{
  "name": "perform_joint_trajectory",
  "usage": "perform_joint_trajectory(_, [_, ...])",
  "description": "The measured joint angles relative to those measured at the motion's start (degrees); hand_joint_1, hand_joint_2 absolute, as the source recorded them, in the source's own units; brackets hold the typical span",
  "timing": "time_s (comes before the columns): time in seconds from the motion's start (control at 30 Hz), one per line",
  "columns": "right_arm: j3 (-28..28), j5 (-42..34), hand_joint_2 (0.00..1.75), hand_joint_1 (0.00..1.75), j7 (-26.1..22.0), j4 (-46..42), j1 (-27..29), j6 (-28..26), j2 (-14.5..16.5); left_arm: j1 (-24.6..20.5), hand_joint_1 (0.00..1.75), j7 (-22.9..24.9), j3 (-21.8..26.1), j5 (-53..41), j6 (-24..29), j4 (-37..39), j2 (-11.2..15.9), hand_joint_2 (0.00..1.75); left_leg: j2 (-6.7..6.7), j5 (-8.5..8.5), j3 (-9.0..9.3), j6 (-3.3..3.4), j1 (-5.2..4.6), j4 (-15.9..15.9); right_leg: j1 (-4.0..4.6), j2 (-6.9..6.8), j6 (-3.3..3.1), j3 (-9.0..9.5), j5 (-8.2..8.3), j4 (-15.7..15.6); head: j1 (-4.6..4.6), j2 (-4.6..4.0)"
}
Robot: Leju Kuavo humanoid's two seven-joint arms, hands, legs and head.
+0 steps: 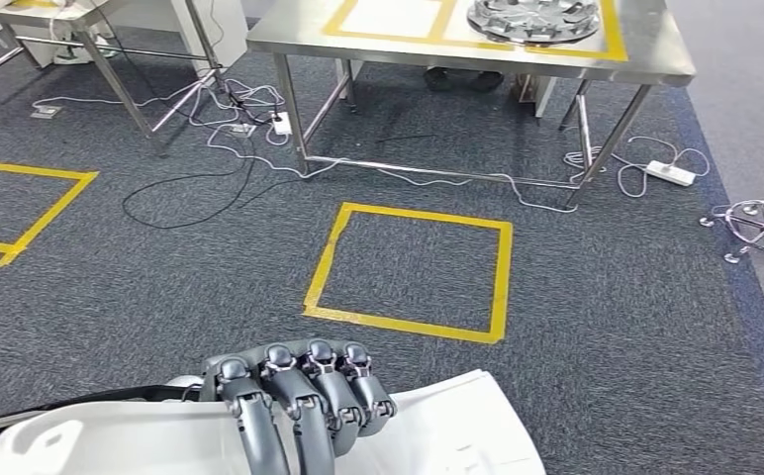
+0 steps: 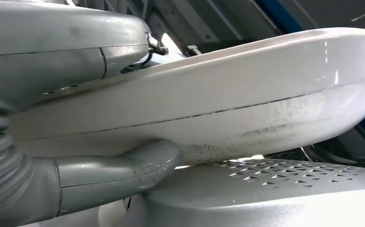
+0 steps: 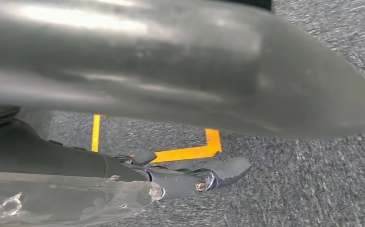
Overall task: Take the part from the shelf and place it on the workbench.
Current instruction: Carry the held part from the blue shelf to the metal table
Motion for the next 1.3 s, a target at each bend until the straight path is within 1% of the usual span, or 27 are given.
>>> perform_joint_trajectory(0.03, [0.0, 0.0, 0.0, 0.0, 0.0, 0.0, -0.1, 0.0, 0.0, 0.0, 1.75, 0.0, 0.0, 0.0, 0.0, 0.0, 0.0, 1.75, 0.31, -0.07, 0.08, -0.25, -0.15, 0.0, 0.13, -0.51, -0.29, 1.09, 0.46, -2.0, -0.03, -0.01])
perform_joint_trajectory(0.07, [0.0, 0.0, 0.0, 0.0, 0.0, 0.0, -0.1, 0.0, 0.0, 0.0, 1.75, 0.0, 0.0, 0.0, 0.1, 0.0, 0.0, 1.75, 0.61, -0.08, 0.12, -0.52, -0.27, 0.0, 0.28, -0.57, -0.61, 1.35, 0.44, -2.7, -0.08, -0.01])
perform_joint_trajectory(0.13, [0.0, 0.0, 0.0, 0.0, 0.0, 0.0, 0.0, 0.1, 0.0, 0.0, 1.75, 0.0, 0.0, 0.0, 0.1, 0.0, 0.0, 1.75, 1.02, -0.1, 0.2, -1.13, -0.19, -0.2, 0.27, 0.38, -1.3, 1.17, 0.71, -2.8, -0.08, 0.0])
perform_joint_trajectory(0.2, [0.0, 0.1, 0.0, 0.0, 0.0, 0.0, 0.0, 0.3, 0.0, -0.1, 1.75, 0.0, 0.0, -0.1, 0.1, 0.0, 0.0, 1.75, -0.06, -1.62, -0.47, -1.77, -0.03, 1.5, 0.08, 1.23, -1.94, 1.15, 0.95, -3.0, -0.12, 0.01])
perform_joint_trajectory(0.23, [0.0, 0.2, 0.0, 0.0, 0.0, 0.0, 0.0, 0.5, 0.0, -0.1, 1.75, 0.0, 0.0, -0.1, 0.1, 0.0, 0.0, 1.75, -0.93, -3.23, -1.6, -1.99, 0.02, 4.0, -0.04, 1.61, -2.2, 1.17, 1.04, -3.1, -0.19, 0.01])
perform_joint_trajectory(0.3, [0.0, 0.3, 0.0, 0.0, 0.2, 0.0, -0.1, 0.8, 0.0, 0.0, 1.75, 0.0, 0.0, -0.2, 0.1, 0.0, 0.2, 1.75, -2.01, -6.9, -5.29, -2.16, 0.02, 11.8, -0.07, 2.31, -2.45, 1.11, 1.05, -3.1, -0.26, 0.0])
perform_joint_trajectory(0.33, [0.0, 0.4, 0.0, 0.0, 0.4, 0.0, -0.1, 0.9, 0.0, 0.0, 1.75, 0.0, 0.0, -0.2, 0.1, 0.1, 0.2, 1.75, -2.15, -7.8, -6.94, -2.19, 0.02, 14.9, -0.07, 2.63, -2.48, 1.1, 1.05, -3.1, -0.26, 0.01])
perform_joint_trajectory(0.37, [0.0, 0.5, 0.0, 0.0, 0.6, 0.0, -0.1, 1.0, 0.0, 0.0, 1.75, 0.0, 0.0, -0.3, 0.1, 0.1, 0.3, 1.75, -2.21, -7.72, -7.85, -2.21, 0.04, 16.4, -0.09, 2.95, -2.48, 1.11, 1.05, -3.1, -0.26, 0.0])
perform_joint_trajectory(0.4, [0.0, 0.6, 0.0, 0.0, 0.7, 0.0, 0.0, 1.1, 0.0, 0.0, 1.75, 0.0, 0.0, -0.4, 0.1, 0.1, 0.4, 1.75, -2.24, -6.48, -7.68, -2.2, 0.08, 15.6, -0.14, 3.27, -2.45, 1.14, 1.06, -3.1, -0.26, 0.0])
perform_joint_trajectory(0.43, [0.0, 0.6, 0.0, 0.0, 0.9, 0.0, 0.0, 1.1, 0.0, 0.0, 1.75, 0.0, 0.0, -0.4, 0.1, 0.2, 0.4, 1.75, -2.25, -4.5, -6.48, -2.17, 0.14, 12.8, -0.21, 3.57, -2.37, 1.18, 1.08, -3.1, -0.27, 0.0])
perform_joint_trajectory(0.5, [0.0, 0.8, 0.0, 0.0, 1.0, 0.0, -0.1, 1.1, 0.0, -0.1, 1.75, 0.0, 0.0, -0.4, 0.1, 0.2, 0.4, 1.75, -2.59, -0.85, -2.69, -2.11, 0.34, 4.9, -0.25, 4.11, -1.89, 1.16, 1.09, -3.0, -0.34, 0.0])
perform_joint_trajectory(0.53, [0.0, 0.8, 0.0, 0.0, 1.0, 0.0, -0.1, 1.1, 0.0, -0.1, 1.75, 0.0, 0.0, -0.4, 0.1, 0.2, 0.4, 1.75, -2.83, 0.04, -1.39, -1.93, 0.4, 2.1, -0.19, 4.29, -1.55, 1.09, 1.11, -3.0, -0.37, 0.0])
perform_joint_trajectory(0.57, [0.0, 0.9, 0.0, 0.0, 1.0, 0.0, 0.0, 1.1, 0.0, -0.1, 1.75, 0.0, 0.0, -0.4, 0.1, 0.2, 0.4, 1.75, -3.07, 0.35, -0.68, -1.67, 0.4, 0.5, -0.14, 4.41, -1.19, 1.03, 1.17, -3.0, -0.43, 0.0])
perform_joint_trajectory(0.67, [0.0, 0.9, 0.0, 0.0, 1.0, 0.1, 0.2, 1.1, 0.0, -0.1, 1.75, 0.0, -0.1, -0.4, 0.1, 0.2, 0.4, 1.75, -3.15, 0.57, -0.65, -0.4, 0.27, 0.0, -0.32, 4.29, -0.27, 1.02, 1.29, -3.4, -0.46, 0.01])
perform_joint_trajectory(0.7, [0.0, 0.9, 0.0, 0.0, 1.0, 0.1, 0.2, 1.1, 0.0, -0.1, 1.75, 0.0, -0.1, -0.4, 0.1, 0.2, 0.3, 1.75, -3.09, 0.69, -0.62, 0.0, 0.32, -0.1, -0.35, 3.89, -0.03, 0.63, 0.66, -2.5, -0.38, 0.01])
perform_joint_trajectory(0.73, [0.0, 0.9, 0.0, 0.0, 1.0, 0.1, 0.1, 1.1, 0.0, -0.1, 1.75, 0.0, -0.1, -0.4, 0.1, 0.2, 0.3, 1.75, -2.99, 0.79, -0.6, 0.33, 0.39, -0.1, -0.33, 3.41, 0.15, -0.3, -0.59, -0.5, -0.34, 0.01])
perform_joint_trajectory(0.77, [0.0, 0.9, 0.0, 0.0, 1.0, 0.1, 0.1, 1.1, 0.0, -0.1, 1.75, 0.0, -0.2, -0.4, 0.1, 0.3, 0.3, 1.75, -2.9, 0.82, -0.59, 0.54, 0.39, -0.1, -0.29, 2.9, 0.27, -1.78, -2.36, 2.8, -0.28, 0.01])
perform_joint_trajectory(0.83, [0.0, 1.0, 0.0, 0.0, 1.0, 0.1, 0.0, 1.1, 0.0, -0.1, 1.75, 0.1, -0.2, -0.4, 0.1, 0.4, 0.3, 1.75, -2.73, 0.78, -0.6, 0.77, 0.28, -0.1, -0.25, 2.45, 0.39, -5.41, -5.84, 10.7, -0.25, 0.01])
perform_joint_trajectory(0.87, [0.0, 1.1, 0.0, 0.0, 1.0, 0.1, 0.1, 1.1, 0.0, -0.1, 1.75, 0.1, -0.3, -0.4, 0.1, 0.4, 0.3, 1.75, -2.67, 0.75, -0.58, 0.82, 0.23, -0.1, -0.24, 2.4, 0.36, -6.51, -6.45, 13.1, -0.25, 0.01])
perform_joint_trajectory(0.9, [0.0, 1.2, 0.0, 0.0, 1.0, 0.1, 0.1, 1.0, 0.0, -0.1, 1.75, 0.1, -0.3, -0.4, 0.1, 0.5, 0.3, 1.75, -2.64, 0.7, -0.53, 0.84, 0.2, -0.1, -0.23, 2.38, 0.28, -6.56, -5.94, 13.3, -0.25, 0.01])
perform_joint_trajectory(0.93, [0.0, 1.3, 0.0, 0.0, 1.0, 0.1, 0.1, 1.0, 0.0, -0.1, 1.75, 0.1, -0.3, -0.4, 0.1, 0.6, 0.3, 1.75, -2.63, 0.64, -0.44, 0.83, 0.18, -0.1, -0.21, 2.35, 0.14, -5.44, -4.45, 11.1, -0.25, 0.01])
perform_joint_trajectory(1.0, [0.0, 1.5, 0.0, 0.0, 1.0, 0.1, 0.0, 1.0, -0.1, -0.1, 1.75, 0.1, -0.3, -0.4, 0.1, 0.6, 0.2, 1.75, -2.63, 0.47, -0.21, 0.55, 0.11, -0.1, -0.13, 1.97, -0.19, -1.31, -1.03, 3.1, -0.24, 0.01])
perform_joint_trajectory(1.03, [0.0, 1.5, 0.0, 0.0, 1.0, 0.1, 0.0, 1.0, -0.1, -0.1, 1.75, 0.1, -0.3, -0.4, 0.1, 0.6, 0.2, 1.75, -2.63, 0.36, -0.17, 0.32, 0.0, 0.0, -0.06, 1.78, -0.39, 0.39, -0.06, -0.1, -0.25, 0.01])
perform_joint_trajectory(1.07, [0.0, 1.6, 0.0, 0.0, 1.0, 0.1, -0.1, 1.0, -0.1, -0.1, 1.75, 0.1, -0.3, -0.4, 0.1, 0.6, 0.2, 1.75, -2.63, 0.31, -0.17, 0.04, -0.1, 0.0, 0.02, 1.64, -0.57, 1.37, 0.31, -2.0, -0.28, 0.01])
perform_joint_trajectory(1.2, [0.0, 1.7, 0.0, 0.0, 0.9, 0.1, 0.0, 1.0, -0.1, -0.2, 1.75, 0.1, -0.3, -0.5, 0.1, 0.6, 0.2, 1.75, -2.62, -0.11, -0.42, -1.24, -0.04, 0.2, 0.15, 1.95, -1.65, 1.59, 0.46, -3.0, -0.35, 0.01])
perform_joint_trajectory(1.23, [0.0, 1.7, 0.0, 0.0, 0.9, 0.1, 0.0, 0.9, -0.1, -0.2, 1.75, 0.1, -0.3, -0.5, 0.1, 0.6, 0.2, 1.75, -2.63, -1.03, -1.05, -1.53, -0.02, 1.5, 0.08, 2.01, -1.96, 1.61, 0.51, -3.1, -0.39, 0.01])
perform_joint_trajectory(1.3, [0.0, 1.8, 0.0, 0.0, 0.8, 0.1, -0.1, 0.9, -0.1, -0.3, 1.75, 0.1, -0.3, -0.5, 0.2, 0.6, 0.3, 1.75, -2.66, -4.33, -4.2, -1.9, 0.01, 7.8, 0.05, 2.1, -2.41, 1.63, 0.47, -3.1, -0.48, 0.01])
